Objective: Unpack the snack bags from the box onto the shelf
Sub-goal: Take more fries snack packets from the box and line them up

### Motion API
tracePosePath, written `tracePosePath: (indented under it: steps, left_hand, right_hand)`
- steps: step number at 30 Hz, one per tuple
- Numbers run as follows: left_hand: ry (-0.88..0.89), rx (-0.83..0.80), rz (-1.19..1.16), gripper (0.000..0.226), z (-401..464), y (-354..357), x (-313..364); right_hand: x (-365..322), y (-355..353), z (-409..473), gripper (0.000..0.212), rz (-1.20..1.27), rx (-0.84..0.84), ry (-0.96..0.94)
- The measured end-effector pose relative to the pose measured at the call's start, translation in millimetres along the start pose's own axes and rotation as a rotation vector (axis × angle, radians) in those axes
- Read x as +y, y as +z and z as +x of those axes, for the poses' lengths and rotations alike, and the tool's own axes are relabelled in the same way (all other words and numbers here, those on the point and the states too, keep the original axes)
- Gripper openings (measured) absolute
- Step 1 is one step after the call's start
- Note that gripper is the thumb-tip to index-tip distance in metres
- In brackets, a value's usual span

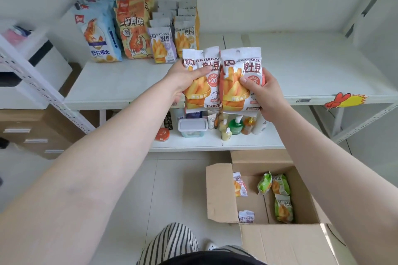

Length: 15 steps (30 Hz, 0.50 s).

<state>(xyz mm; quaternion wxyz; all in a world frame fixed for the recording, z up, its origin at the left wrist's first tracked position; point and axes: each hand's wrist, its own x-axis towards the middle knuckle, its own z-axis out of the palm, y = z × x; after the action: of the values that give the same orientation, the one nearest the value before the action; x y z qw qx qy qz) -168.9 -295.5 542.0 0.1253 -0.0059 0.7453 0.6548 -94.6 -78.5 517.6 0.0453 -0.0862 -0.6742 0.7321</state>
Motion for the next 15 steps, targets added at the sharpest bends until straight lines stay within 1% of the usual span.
tracePosePath:
  steps: [4,7,10,15]
  left_hand:
    - [-0.002,-0.019,-0.036,0.06,17,-8,6]
    - [0.008,0.004,-0.041,0.053,41,-18,6]
    - [0.012,0.019,-0.037,0.049,72,-28,2]
    - [0.022,0.001,-0.033,0.059,134,-42,-11]
  right_hand:
    - [-1,7,22,0.046,-0.015,-0.007,-0.022]
    - [3,18,44,0.052,-0.026,0.009,-0.028]
    - [10,31,71,0.052,-0.002,0.026,-0.01]
    - [31,51,124,0.051,0.017,0.072,0.025]
